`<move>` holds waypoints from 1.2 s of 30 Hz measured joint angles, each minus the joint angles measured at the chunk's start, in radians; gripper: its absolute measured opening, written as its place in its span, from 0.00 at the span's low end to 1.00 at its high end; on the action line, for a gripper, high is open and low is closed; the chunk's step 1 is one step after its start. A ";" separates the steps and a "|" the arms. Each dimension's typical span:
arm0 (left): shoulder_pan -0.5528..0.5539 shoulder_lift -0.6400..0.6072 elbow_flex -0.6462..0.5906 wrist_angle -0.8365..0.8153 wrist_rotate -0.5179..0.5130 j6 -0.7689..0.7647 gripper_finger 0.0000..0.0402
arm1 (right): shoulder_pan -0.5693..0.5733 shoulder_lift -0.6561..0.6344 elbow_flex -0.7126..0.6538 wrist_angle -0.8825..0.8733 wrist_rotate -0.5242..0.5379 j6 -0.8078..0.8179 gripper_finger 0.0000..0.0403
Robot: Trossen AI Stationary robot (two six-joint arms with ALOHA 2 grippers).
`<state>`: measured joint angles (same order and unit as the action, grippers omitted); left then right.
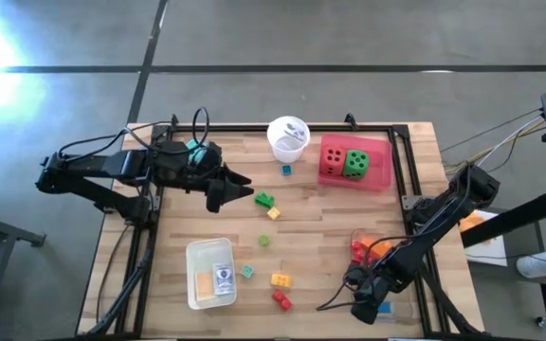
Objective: Pick & Place Toys
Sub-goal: Put the yellow game piece into the transparent bin
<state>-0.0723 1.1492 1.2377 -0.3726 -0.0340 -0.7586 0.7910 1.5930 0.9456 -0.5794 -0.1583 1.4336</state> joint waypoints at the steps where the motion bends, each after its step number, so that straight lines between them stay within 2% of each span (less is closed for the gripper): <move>1: 0.000 0.000 0.000 0.000 0.000 0.000 0.65 | 0.000 -0.001 0.019 -0.032 0.000 0.000 0.72; 5: 0.008 -0.005 0.000 -0.040 0.028 0.002 0.65 | 0.000 -0.001 0.106 -0.136 0.000 0.002 0.72; 12: 0.042 -0.025 0.006 -0.247 0.036 0.030 0.65 | 0.001 -0.001 0.266 -0.268 0.018 0.085 0.72; 16: 0.065 -0.050 0.006 -0.340 0.038 0.059 0.65 | 0.000 -0.001 0.364 -0.328 0.091 0.172 0.72; 19: 0.074 -0.078 0.006 -0.390 0.037 0.094 0.65 | -0.005 -0.001 0.437 -0.368 0.188 0.233 0.72; 23: 0.075 -0.116 0.006 -0.446 0.037 0.129 0.65 | -0.046 -0.002 0.511 -0.377 0.296 0.237 0.72; 27: 0.075 -0.149 0.001 -0.495 0.034 0.131 0.65 | -0.138 0.037 0.572 -0.380 0.319 0.090 0.68; 36: 0.074 -0.227 0.000 -0.667 0.027 0.103 0.65 | -0.338 0.181 0.698 -0.349 0.313 -0.495 0.51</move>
<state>0.0017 0.9222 1.2381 -1.0395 -0.0067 -0.6554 0.4534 1.7736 1.6440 -0.9283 0.1551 0.9387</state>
